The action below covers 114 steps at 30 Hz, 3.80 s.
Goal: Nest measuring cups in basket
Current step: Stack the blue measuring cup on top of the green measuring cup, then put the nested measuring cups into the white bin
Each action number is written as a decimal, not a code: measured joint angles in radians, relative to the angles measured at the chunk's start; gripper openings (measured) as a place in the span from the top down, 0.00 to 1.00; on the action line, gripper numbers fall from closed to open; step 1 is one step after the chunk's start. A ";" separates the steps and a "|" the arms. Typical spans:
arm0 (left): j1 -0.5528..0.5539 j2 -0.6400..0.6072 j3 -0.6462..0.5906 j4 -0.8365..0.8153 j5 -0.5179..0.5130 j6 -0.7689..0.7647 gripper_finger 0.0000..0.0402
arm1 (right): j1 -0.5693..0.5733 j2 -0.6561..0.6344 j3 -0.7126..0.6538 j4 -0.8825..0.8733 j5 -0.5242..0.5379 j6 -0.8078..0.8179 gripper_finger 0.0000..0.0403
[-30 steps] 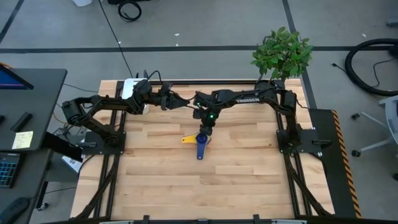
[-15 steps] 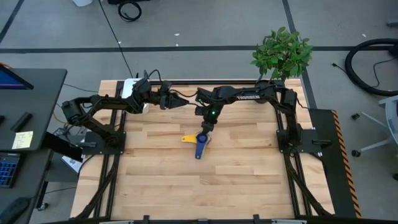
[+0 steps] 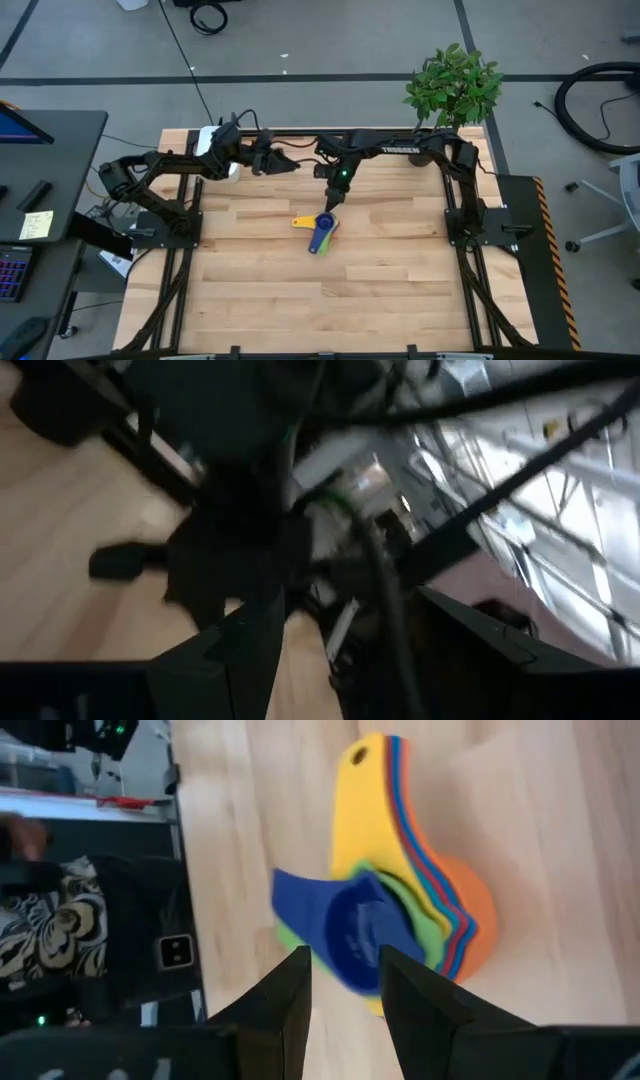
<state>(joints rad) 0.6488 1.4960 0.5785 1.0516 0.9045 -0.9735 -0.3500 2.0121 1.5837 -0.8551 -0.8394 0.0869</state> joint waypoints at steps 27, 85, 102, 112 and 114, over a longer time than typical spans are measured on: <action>-0.142 0.000 0.000 -0.847 -0.338 0.673 0.44 | 0.226 -0.003 -0.021 -0.042 0.238 0.130 0.70; -0.483 0.215 0.103 -0.804 -0.512 0.565 0.44 | 0.222 -0.001 -0.261 0.511 0.134 0.236 0.70; -0.335 0.195 0.103 -0.975 -0.243 0.520 0.44 | 0.209 -0.001 -0.260 0.295 -0.197 0.145 0.70; -0.239 0.179 0.103 -1.029 0.107 0.483 0.44 | 0.222 -0.001 -0.260 0.161 -0.210 0.023 0.70; -0.258 0.179 0.103 -1.028 0.097 0.463 0.44 | 0.222 -0.001 -0.260 0.160 -0.210 0.022 0.70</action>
<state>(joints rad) 0.3908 1.6749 0.6811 0.0236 1.0014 -0.5101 -0.1276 2.0113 1.3239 -0.6949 -1.0496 0.1085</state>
